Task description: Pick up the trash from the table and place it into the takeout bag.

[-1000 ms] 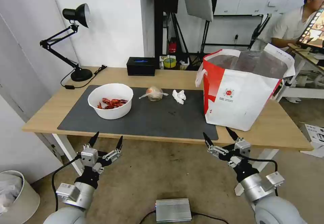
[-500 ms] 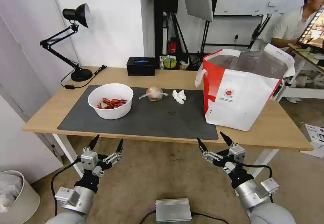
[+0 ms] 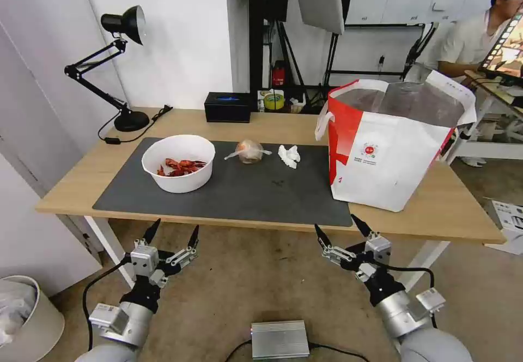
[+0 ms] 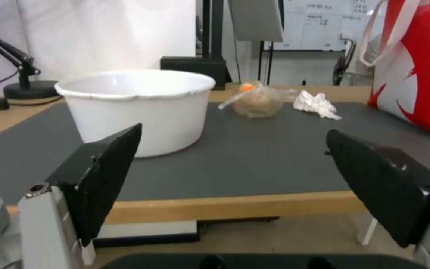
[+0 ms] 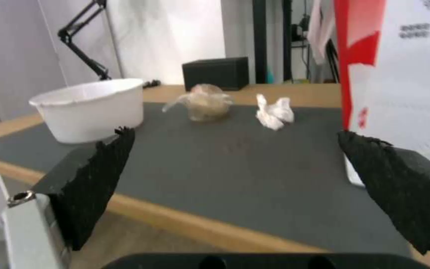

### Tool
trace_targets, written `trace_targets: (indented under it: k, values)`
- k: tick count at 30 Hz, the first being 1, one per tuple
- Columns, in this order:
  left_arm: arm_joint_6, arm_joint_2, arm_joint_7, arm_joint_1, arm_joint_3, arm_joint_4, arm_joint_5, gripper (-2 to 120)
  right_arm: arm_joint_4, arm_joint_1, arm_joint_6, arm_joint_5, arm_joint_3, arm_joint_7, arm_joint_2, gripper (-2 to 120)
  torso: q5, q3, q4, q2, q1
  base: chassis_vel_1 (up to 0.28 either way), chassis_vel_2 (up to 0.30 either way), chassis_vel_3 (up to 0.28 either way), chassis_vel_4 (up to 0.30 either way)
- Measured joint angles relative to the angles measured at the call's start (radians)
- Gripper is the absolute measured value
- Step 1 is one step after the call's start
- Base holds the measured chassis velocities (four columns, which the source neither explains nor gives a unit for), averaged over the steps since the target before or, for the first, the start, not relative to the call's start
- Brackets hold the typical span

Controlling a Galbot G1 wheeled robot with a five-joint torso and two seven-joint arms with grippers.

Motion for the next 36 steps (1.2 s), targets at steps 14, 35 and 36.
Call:
trace_targets:
  k: [14, 35, 36]
  values:
    - [0.021, 0.067, -0.006, -0.096, 0.059, 0.056, -0.048, 100, -0.126, 0.414, -0.231, 0.168, -0.134, 0.046, -0.058, 100, -0.0002, 0.000, -0.0002, 0.000, 0.000, 0.000, 0.000, 0.000, 0.000]
    - [0.023, 0.053, -0.010, -0.097, 0.037, 0.093, -0.066, 100, -0.593, 1.093, -0.507, 0.212, -0.570, 0.294, 0.162, 100, -0.0001, 0.000, 0.0004, 0.000, 0.000, 0.000, 0.000, 0.000, 0.000]
    - [0.023, 0.055, -0.010, -0.096, 0.033, 0.092, -0.070, 100, -0.617, 1.111, -0.527, 0.211, -0.576, 0.314, 0.181, 100, -0.0003, 0.000, 0.0003, 0.000, 0.000, 0.000, 0.000, 0.000, 0.000]
